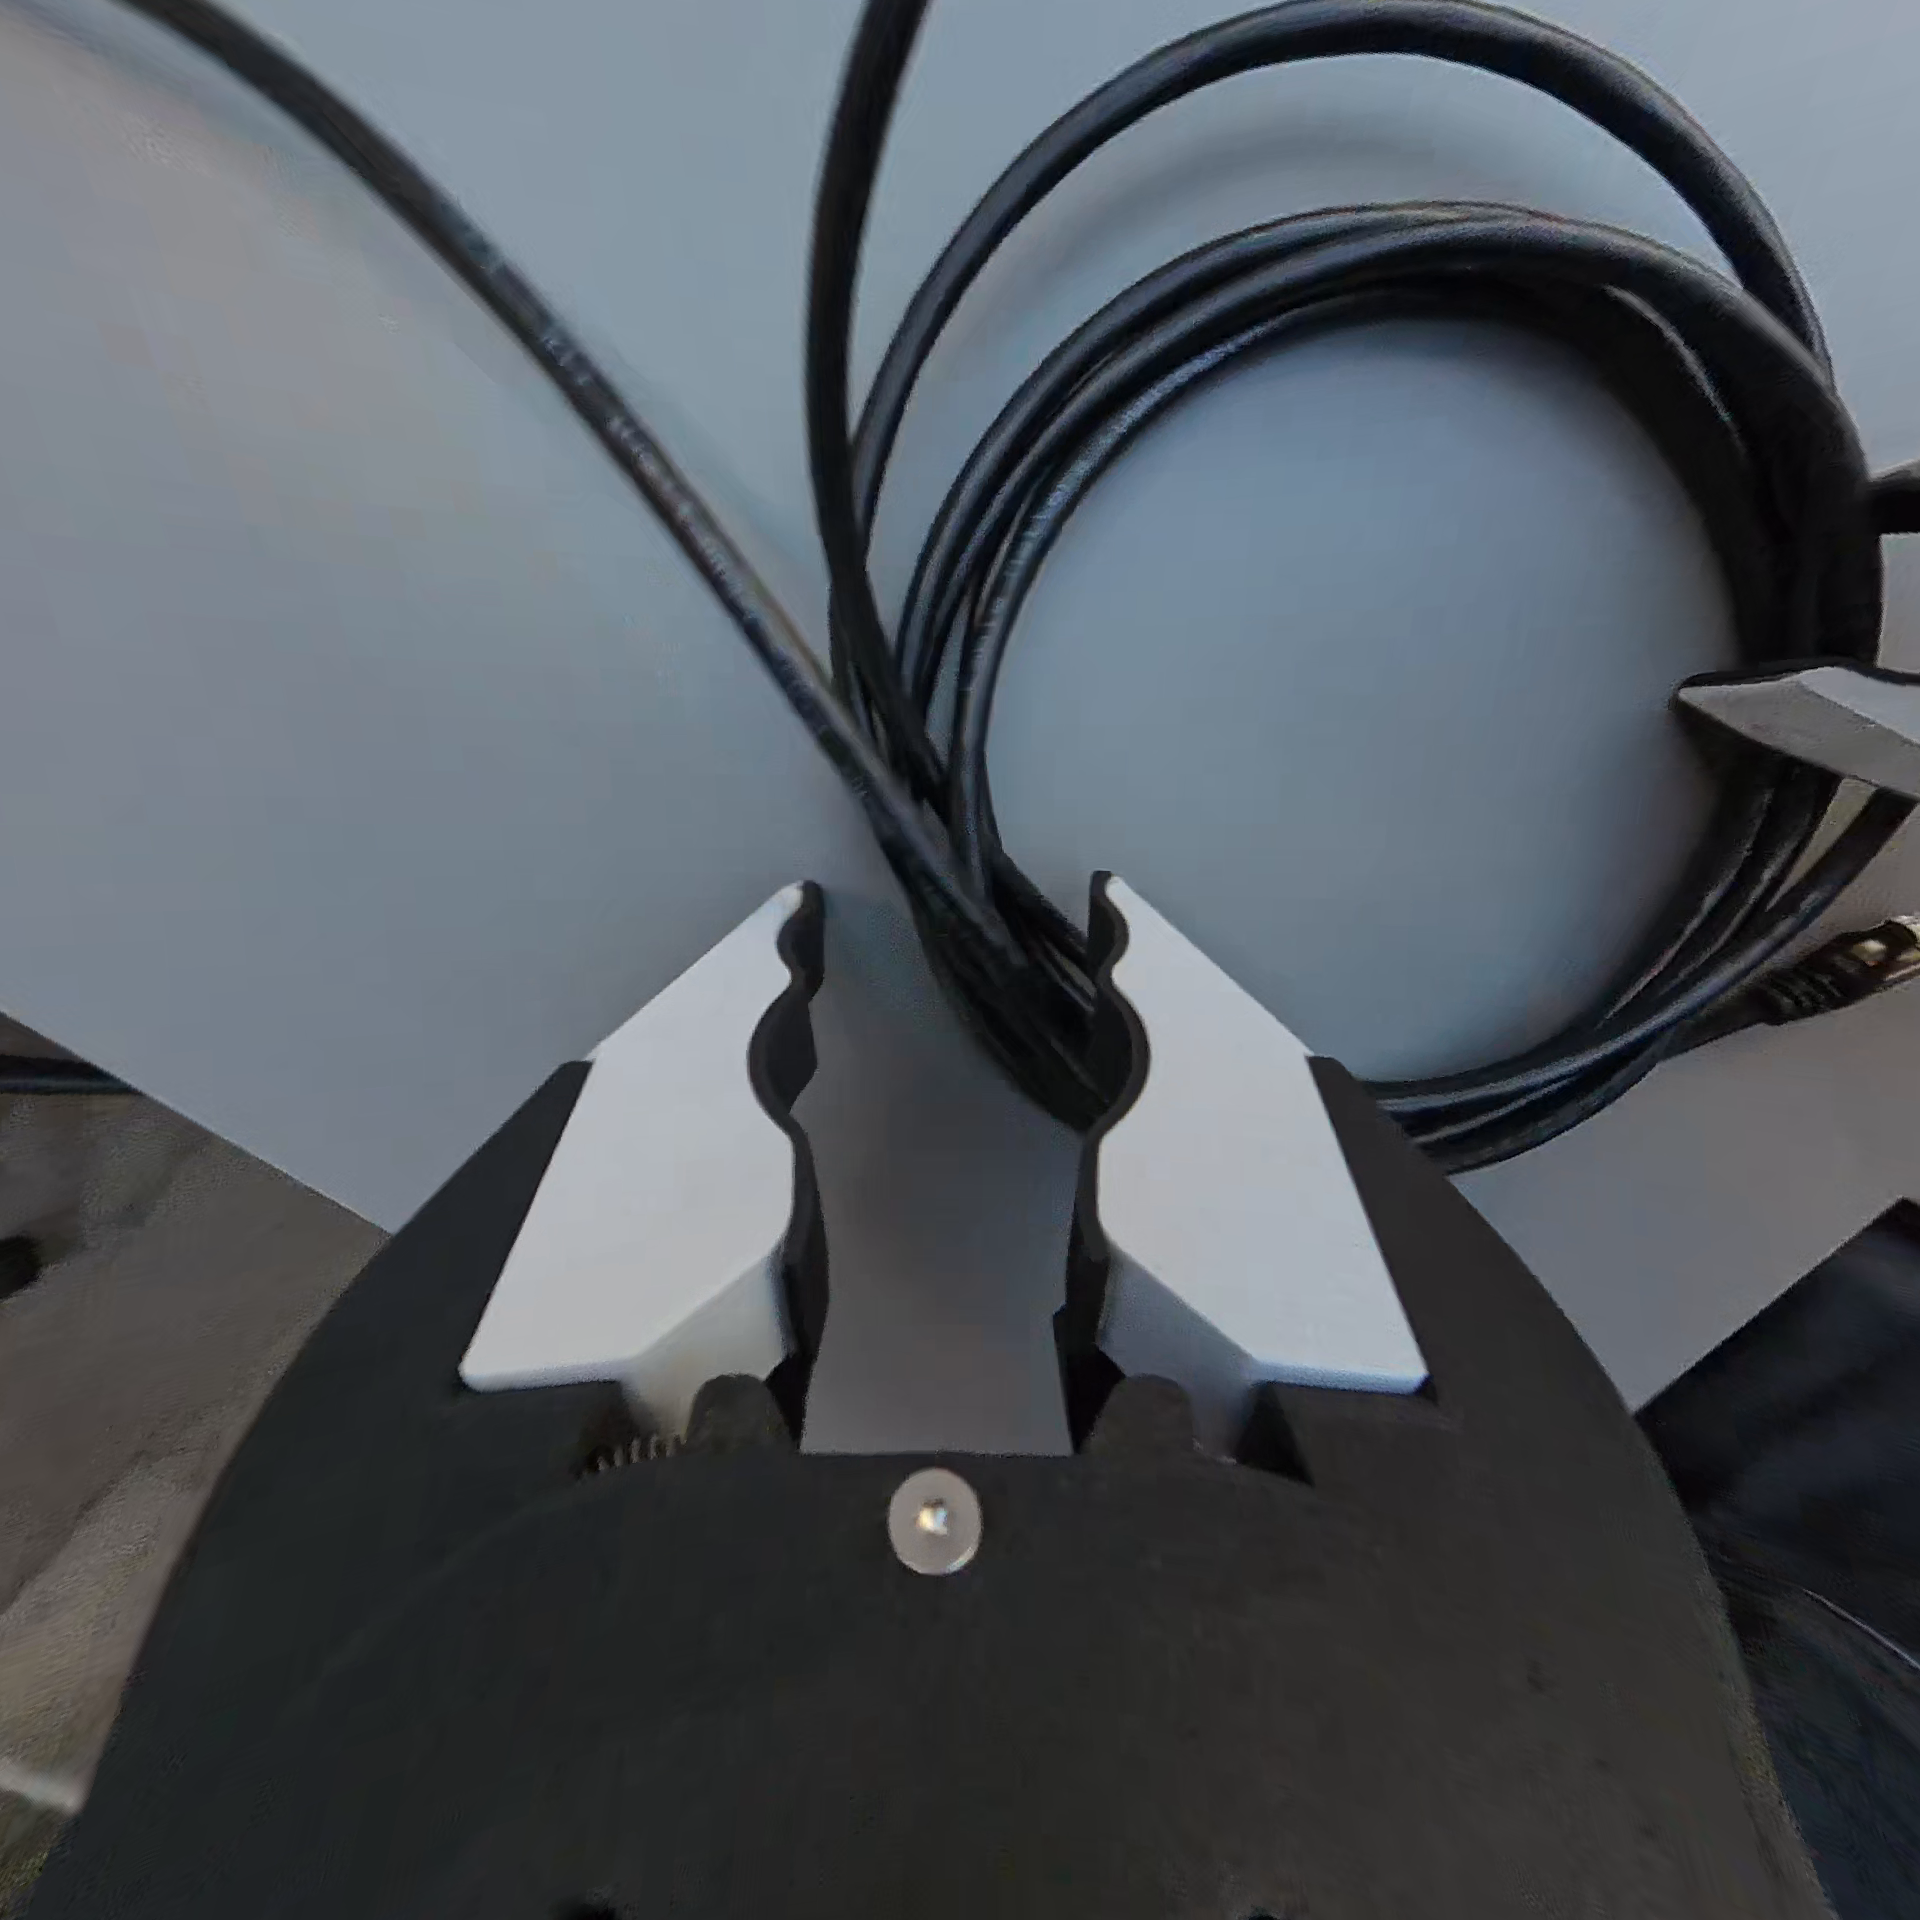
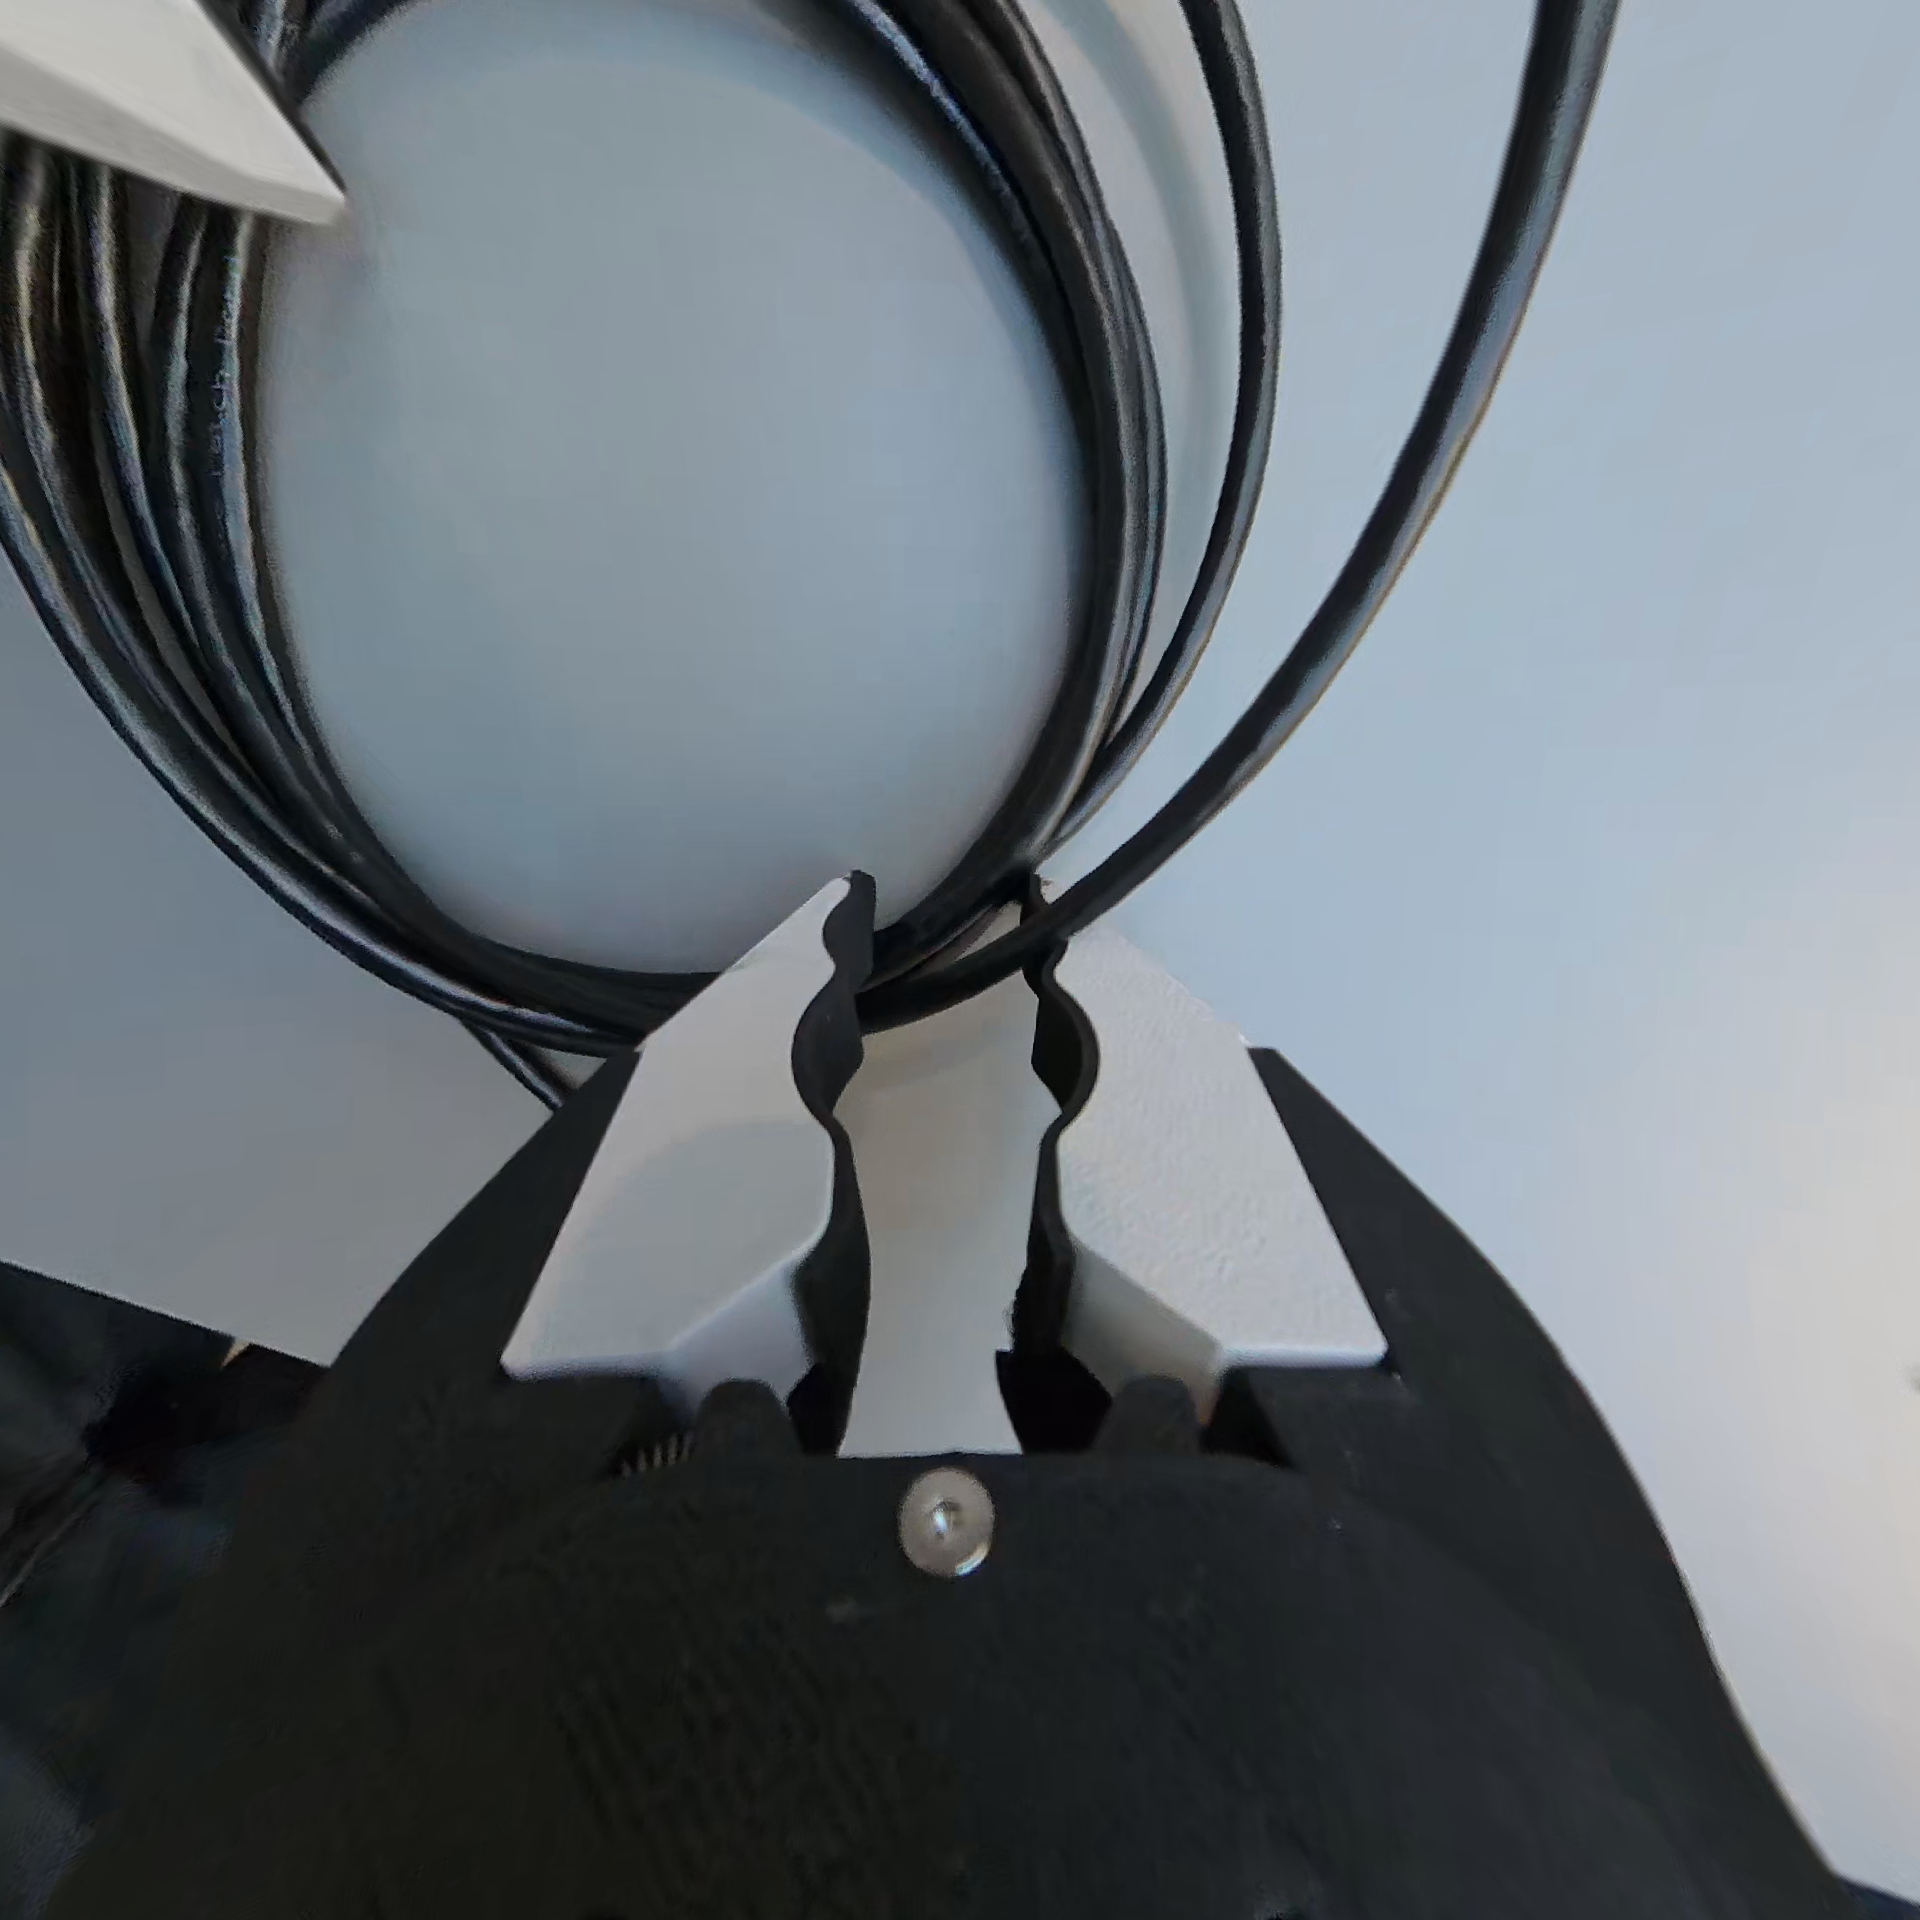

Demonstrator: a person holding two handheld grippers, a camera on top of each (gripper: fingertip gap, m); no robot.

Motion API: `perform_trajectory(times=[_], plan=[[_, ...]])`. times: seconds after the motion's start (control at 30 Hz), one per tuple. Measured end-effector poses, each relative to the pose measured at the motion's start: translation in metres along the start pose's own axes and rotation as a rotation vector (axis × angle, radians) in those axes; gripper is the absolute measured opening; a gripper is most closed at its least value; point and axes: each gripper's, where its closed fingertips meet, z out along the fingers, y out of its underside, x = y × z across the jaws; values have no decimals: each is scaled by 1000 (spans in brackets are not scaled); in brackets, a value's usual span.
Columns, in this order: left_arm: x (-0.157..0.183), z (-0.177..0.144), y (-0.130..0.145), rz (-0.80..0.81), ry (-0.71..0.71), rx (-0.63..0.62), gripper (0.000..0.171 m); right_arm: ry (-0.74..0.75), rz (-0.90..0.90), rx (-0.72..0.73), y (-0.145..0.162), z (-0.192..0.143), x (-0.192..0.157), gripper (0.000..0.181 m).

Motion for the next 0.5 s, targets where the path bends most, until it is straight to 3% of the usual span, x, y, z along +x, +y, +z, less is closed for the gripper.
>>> perform_trajectory(times=[0.13, 0.23, 0.3, 0.33, 0.4, 0.5], plan=[[-6, -8, 2, -160, 138, 84, 65, -75, -106, 8, -5, 1, -1, 26], [-4, -7, -7, -179, 165, 102, 69, -72, -246, -13, -10, 3, 1, 26], [-9, -3, -3, -92, 67, 51, 51, -98, -334, -10, -14, 4, 0, 26], [-8, -2, 5, -46, 31, 0, 32, -125, -350, -8, -15, 4, -1, 26], [-3, -3, 18, -38, -19, -76, 26, -162, -370, -13, -18, 5, 5, 27], [8, -6, 29, -198, -4, -73, 24, -184, -412, -9, -28, 8, 16, 26]])
